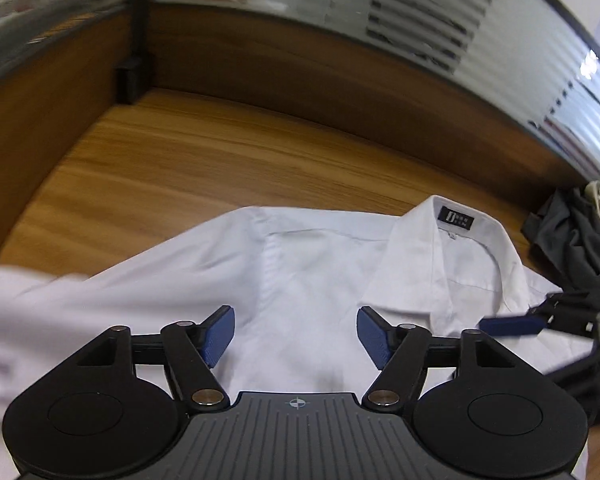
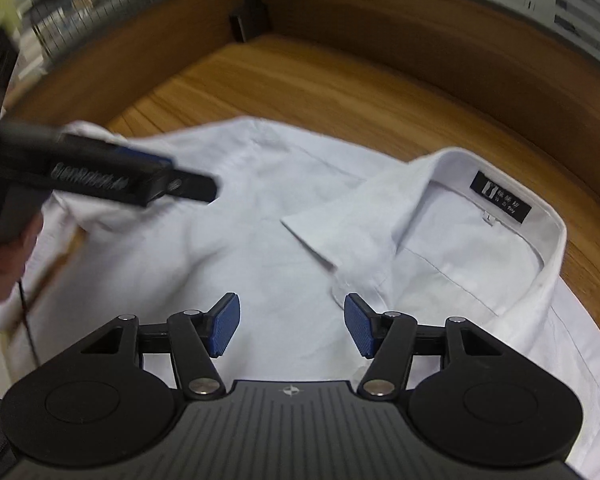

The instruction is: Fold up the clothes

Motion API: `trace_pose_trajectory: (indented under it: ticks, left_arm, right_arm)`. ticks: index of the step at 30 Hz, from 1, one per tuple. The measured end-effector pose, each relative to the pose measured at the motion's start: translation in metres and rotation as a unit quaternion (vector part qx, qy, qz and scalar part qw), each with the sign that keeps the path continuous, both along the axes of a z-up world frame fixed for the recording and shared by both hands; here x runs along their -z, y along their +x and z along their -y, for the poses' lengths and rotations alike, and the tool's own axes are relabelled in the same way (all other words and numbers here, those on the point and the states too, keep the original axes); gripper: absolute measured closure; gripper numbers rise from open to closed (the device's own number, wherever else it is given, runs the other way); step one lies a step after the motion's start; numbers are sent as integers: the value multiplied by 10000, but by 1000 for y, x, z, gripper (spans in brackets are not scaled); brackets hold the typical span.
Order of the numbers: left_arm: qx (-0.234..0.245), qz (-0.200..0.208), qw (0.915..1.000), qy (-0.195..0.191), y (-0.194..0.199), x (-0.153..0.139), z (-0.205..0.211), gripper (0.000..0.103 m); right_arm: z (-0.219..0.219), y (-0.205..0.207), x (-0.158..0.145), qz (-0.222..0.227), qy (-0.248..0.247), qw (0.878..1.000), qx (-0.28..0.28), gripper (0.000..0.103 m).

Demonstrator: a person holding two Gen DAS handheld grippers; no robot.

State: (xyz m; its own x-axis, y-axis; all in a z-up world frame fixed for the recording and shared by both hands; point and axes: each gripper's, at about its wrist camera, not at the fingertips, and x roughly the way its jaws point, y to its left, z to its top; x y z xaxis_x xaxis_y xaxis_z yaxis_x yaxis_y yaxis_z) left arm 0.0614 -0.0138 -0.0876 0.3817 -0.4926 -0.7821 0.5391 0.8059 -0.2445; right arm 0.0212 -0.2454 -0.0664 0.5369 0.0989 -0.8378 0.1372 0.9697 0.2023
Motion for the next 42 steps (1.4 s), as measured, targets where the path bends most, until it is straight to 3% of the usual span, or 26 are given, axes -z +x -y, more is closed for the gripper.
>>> trace_pose_trajectory:
  ticks: [9,16,21,30,32,34,35,39,42]
  left_arm:
    - [-1154,51,9931,196,-56,-16,-110,29]
    - [-2146,201,9760,313,-110,-15,-177,20]
    - [-2663,134,9624,511,-123,4,-210,19]
    - [-3265,-432,9437,-297,-116,39,-242,21]
    - [-3341,-560,9400,-400,-113,46,-240,25]
    - [-3395,-661,9374,-402,-112,48,-236,38]
    - [-3432,-677,9360,-383,-113,48,-234,39]
    - [-3519,-464,9344,-310,-120,40,-232,90]
    - [-3578,-280,9330,-261,-121,24,-235,96]
  right_arm:
    - [-17,-37,-32,66,-152,9998,90,34]
    - [-46,-60,-33,-76,-297,9995,-103,33]
    - [-65,-66,-32,-212,-371,9987,-296,33]
    - [-88,-78,-35,-322,-503,9973,-422,30]
    - [-92,-83,-34,-361,-521,9971,-410,30]
    - [-95,-88,-33,-408,-544,9968,-417,30]
    - [-97,-90,-33,-430,-563,9966,-430,30]
    - [-101,-98,-33,-438,-661,9958,-461,30]
    - [-100,-102,-33,-419,-628,9964,-388,30]
